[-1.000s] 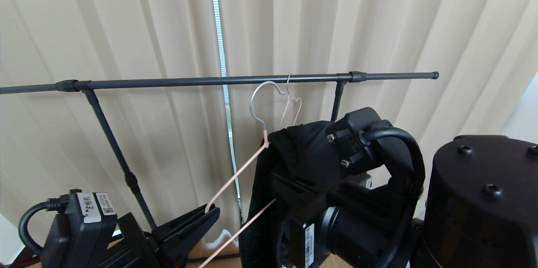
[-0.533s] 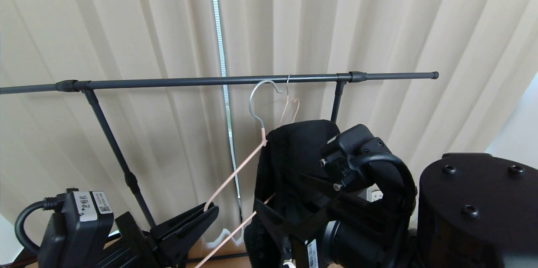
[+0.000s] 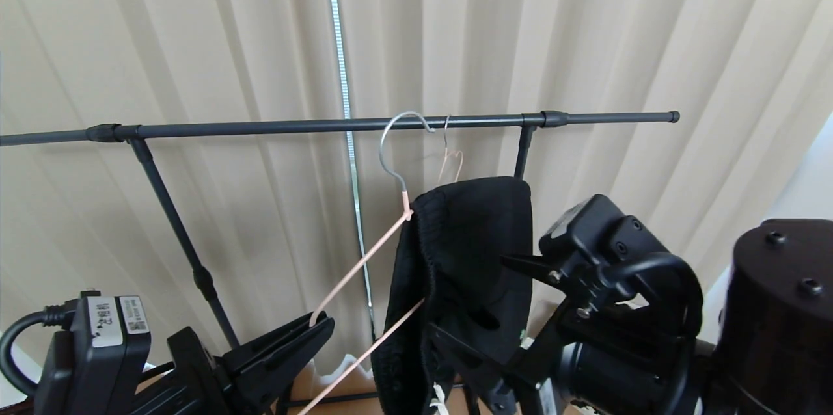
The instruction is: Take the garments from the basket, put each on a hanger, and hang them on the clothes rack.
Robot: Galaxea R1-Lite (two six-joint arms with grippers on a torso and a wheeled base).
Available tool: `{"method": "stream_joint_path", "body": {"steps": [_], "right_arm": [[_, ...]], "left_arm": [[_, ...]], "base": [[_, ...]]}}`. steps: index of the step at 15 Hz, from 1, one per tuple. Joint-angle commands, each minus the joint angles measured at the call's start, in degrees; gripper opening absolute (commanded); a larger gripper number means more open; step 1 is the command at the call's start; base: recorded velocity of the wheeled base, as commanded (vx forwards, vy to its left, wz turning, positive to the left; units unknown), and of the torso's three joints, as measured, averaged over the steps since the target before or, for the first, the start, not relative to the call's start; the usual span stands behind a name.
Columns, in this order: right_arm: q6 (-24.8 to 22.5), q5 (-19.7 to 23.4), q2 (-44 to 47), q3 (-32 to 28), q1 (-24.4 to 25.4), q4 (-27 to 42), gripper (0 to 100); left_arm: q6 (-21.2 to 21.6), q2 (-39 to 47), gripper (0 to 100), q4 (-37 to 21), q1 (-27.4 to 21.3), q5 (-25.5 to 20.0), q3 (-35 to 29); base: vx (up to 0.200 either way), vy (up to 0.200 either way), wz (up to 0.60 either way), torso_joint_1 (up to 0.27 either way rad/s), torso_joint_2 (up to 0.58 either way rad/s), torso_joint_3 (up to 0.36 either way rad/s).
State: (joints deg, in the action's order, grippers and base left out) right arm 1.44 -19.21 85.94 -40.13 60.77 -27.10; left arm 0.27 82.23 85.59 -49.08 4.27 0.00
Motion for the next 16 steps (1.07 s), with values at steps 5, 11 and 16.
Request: {"method": "stream_joint_path", "body": {"steps": [5, 11, 16], "right_arm": [[-14.45, 12.97, -11.32, 1.20, -11.99, 13.21, 100], [-26.05, 27.39, -10.71, -10.32, -20.87, 32.99, 100], [-38.97, 32.84, -1.57, -36.60, -27.64, 62.08, 100]], "left_arm": [[0.08, -4.00, 0, -3.59, 7.42, -8.75, 0.00], [0.08, -4.97, 0, -5.26, 9.70, -12.53, 0.00], [0.17, -6.11, 0, -6.93, 12.08, -15.43, 0.00]], "base": [[0.000, 0.000, 0.00, 0.000, 0.00, 0.000], [0.000, 0.000, 0.00, 0.000, 0.00, 0.000], [0.000, 0.000, 0.00, 0.000, 0.00, 0.000]]}}
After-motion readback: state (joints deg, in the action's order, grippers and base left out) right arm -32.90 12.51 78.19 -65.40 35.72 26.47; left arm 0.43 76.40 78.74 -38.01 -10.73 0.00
